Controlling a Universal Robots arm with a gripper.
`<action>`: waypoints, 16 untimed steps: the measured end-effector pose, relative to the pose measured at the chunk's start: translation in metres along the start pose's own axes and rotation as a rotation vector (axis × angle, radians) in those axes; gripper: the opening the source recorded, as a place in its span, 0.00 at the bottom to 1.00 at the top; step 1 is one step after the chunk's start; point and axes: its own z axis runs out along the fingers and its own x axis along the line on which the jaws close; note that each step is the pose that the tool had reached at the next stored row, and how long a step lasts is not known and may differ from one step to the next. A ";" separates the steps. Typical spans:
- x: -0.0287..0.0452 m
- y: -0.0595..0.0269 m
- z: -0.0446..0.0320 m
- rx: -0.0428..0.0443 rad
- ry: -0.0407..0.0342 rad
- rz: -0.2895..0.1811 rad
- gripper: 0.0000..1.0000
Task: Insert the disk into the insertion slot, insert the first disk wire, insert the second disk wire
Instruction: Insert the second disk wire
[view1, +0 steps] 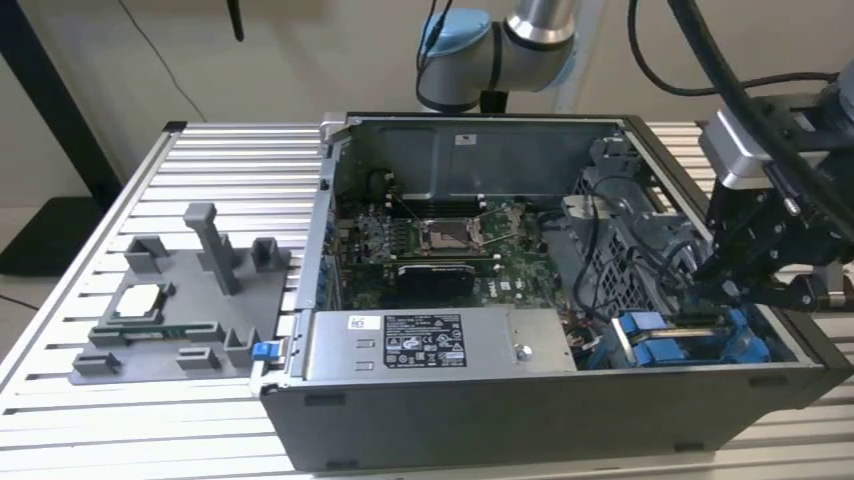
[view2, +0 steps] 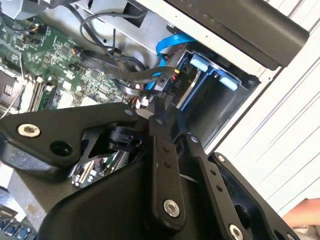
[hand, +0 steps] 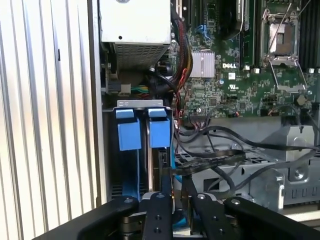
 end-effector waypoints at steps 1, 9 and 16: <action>-0.0008 -0.0001 -0.0039 -0.0003 0.0003 0.000 1.00; -0.0065 -0.0001 -0.0329 -0.0033 0.0003 0.002 1.00; -0.0068 -0.0003 -0.0348 -0.0036 0.0003 0.002 1.00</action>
